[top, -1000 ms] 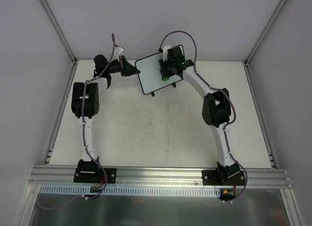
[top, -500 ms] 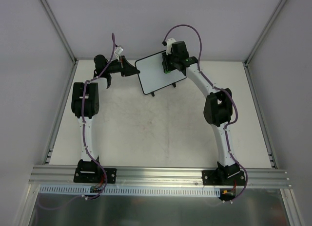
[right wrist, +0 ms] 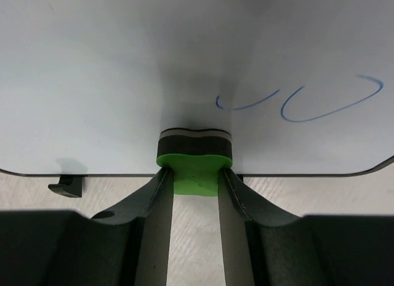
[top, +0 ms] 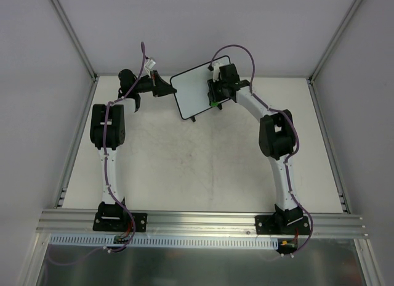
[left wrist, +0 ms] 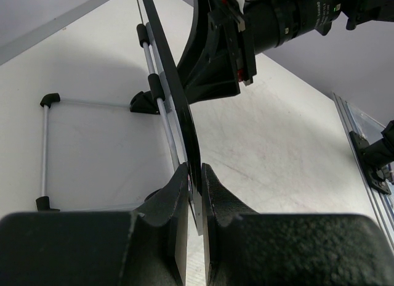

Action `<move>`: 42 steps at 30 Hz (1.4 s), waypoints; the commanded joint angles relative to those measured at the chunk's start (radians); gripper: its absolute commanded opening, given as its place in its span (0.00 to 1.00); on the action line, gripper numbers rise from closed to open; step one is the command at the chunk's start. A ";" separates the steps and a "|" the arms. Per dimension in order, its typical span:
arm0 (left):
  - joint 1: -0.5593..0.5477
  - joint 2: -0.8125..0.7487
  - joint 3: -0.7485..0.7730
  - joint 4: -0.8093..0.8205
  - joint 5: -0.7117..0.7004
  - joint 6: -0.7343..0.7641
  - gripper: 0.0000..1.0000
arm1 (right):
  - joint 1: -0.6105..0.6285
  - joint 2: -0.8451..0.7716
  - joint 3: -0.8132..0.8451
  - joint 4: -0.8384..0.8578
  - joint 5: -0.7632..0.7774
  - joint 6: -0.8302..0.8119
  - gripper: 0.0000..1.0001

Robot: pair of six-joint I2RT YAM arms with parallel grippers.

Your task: Erase the whiteboard

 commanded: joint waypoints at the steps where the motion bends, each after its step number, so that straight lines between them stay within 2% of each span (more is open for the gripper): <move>1: -0.023 -0.026 0.008 0.035 0.150 0.012 0.00 | 0.004 -0.004 -0.027 0.037 -0.023 0.022 0.00; 26: -0.023 -0.025 0.013 0.029 0.158 0.012 0.00 | -0.044 -0.025 0.211 0.107 0.031 0.004 0.00; 30: -0.023 -0.025 0.014 0.029 0.159 0.012 0.00 | -0.050 -0.024 0.200 0.104 0.018 0.000 0.00; 42: -0.023 -0.028 0.014 0.029 0.161 0.009 0.00 | -0.054 -0.009 0.022 0.103 -0.055 0.053 0.00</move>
